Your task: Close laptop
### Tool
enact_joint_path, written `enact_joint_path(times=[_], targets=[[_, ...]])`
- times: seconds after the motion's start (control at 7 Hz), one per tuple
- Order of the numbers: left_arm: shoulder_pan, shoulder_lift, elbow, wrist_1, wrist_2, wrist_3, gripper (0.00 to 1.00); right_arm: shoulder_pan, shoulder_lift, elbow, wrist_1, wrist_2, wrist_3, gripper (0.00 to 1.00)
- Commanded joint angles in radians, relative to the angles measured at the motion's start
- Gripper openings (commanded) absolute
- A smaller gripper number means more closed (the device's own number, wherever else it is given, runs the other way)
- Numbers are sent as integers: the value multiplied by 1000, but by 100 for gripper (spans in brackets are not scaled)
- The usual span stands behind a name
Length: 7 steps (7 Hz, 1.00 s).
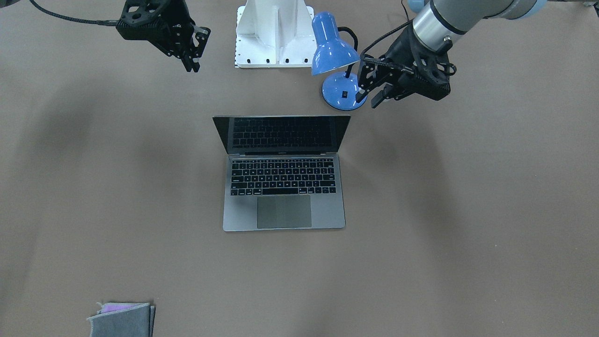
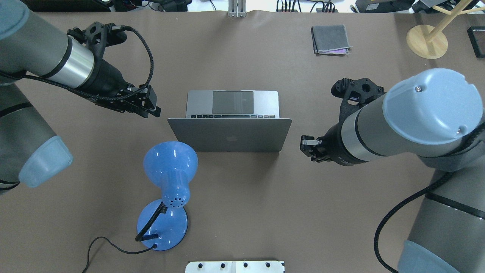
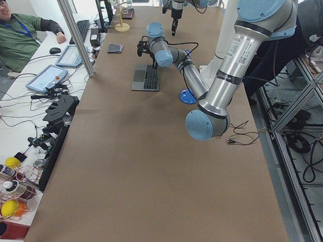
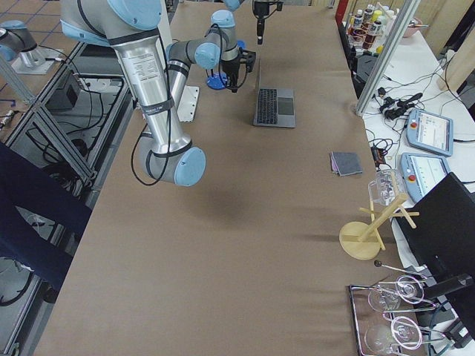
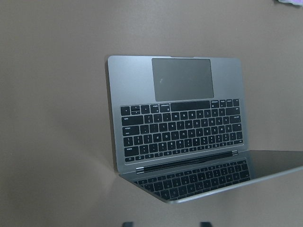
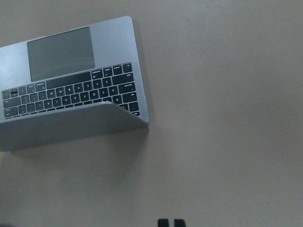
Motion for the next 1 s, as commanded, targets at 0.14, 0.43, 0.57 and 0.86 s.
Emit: enact_joint_path(times=[0.14,0.43,0.57,0.86], targets=[[43,-8,8,0,0,-87,0,-4,64,-75,-3,-5,35,0],[71,-19,19,0,2,-89,0,-4,109,-129,6,-5,112,0],[71,-21,25,0,2,-89,0,-4,141,-163,8,-5,110,0],[72,-33,42,0,22,-89,0,7,147,-204,60,-29,98,0]])
